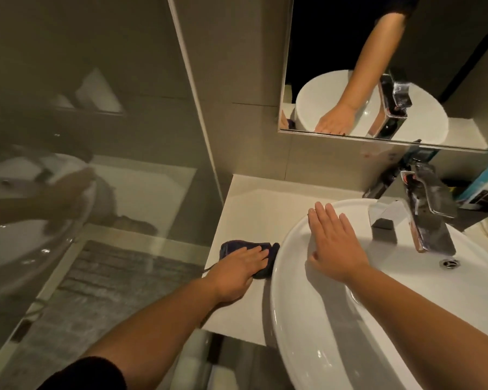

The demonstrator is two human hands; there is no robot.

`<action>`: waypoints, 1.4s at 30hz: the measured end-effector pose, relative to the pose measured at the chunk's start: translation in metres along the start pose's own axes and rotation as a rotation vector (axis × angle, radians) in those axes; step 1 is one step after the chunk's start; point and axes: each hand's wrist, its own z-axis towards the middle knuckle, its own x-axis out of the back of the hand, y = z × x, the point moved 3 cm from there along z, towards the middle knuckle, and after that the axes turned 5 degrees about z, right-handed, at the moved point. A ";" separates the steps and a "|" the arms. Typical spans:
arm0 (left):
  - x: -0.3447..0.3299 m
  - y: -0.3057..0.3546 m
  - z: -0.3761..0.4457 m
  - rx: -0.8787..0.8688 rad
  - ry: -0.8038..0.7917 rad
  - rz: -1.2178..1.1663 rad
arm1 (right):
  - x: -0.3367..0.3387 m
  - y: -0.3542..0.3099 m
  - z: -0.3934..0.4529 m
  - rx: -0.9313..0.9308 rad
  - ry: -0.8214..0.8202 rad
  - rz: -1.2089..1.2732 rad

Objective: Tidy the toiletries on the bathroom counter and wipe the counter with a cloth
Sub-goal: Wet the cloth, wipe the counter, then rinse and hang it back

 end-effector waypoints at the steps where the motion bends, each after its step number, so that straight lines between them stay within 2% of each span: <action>1: -0.005 0.006 -0.018 0.024 -0.002 -0.011 | 0.001 0.000 0.000 0.000 -0.015 -0.005; 10: -0.039 0.077 -0.110 0.202 -0.028 -0.063 | 0.021 0.000 -0.005 0.020 -0.134 0.148; 13: -0.042 0.094 -0.129 0.264 0.010 -0.162 | 0.026 -0.002 -0.028 -0.007 -0.064 0.280; 15: -0.038 0.104 -0.137 0.396 0.080 -0.333 | 0.029 -0.010 -0.054 -0.021 -0.028 0.380; 17: -0.031 0.118 -0.143 0.590 0.115 -0.615 | 0.033 -0.023 -0.087 -0.055 -0.056 0.555; 19: -0.024 0.131 -0.147 0.717 0.150 -0.876 | 0.037 -0.040 -0.123 -0.110 -0.129 0.748; 21: -0.010 0.143 -0.150 0.757 0.184 -0.954 | 0.043 -0.055 -0.152 -0.160 -0.230 0.900; 23: 0.012 0.160 -0.149 0.672 0.182 -0.849 | 0.052 -0.067 -0.171 -0.246 -0.345 1.082; 26: 0.050 0.192 -0.142 0.383 0.189 -0.423 | 0.073 -0.076 -0.180 -0.378 -0.473 1.410; 28: 0.069 0.209 -0.133 0.239 0.228 -0.191 | 0.090 -0.076 -0.180 -0.400 -0.437 1.533; 31: 0.084 0.221 -0.125 0.137 0.271 -0.059 | 0.110 -0.070 -0.184 -0.371 -0.264 1.645; 34: 0.085 0.219 -0.127 0.048 0.326 -0.097 | 0.125 -0.060 -0.193 -0.356 -0.113 1.709; 36: 0.085 0.213 -0.128 0.010 0.342 -0.254 | 0.133 -0.055 -0.199 -0.346 -0.022 1.730; 39: 0.090 0.206 -0.120 0.028 0.345 -0.543 | 0.149 -0.049 -0.209 -0.280 0.075 1.717; 42: 0.098 0.206 -0.106 0.068 0.303 -0.631 | 0.161 -0.039 -0.223 -0.221 0.139 1.670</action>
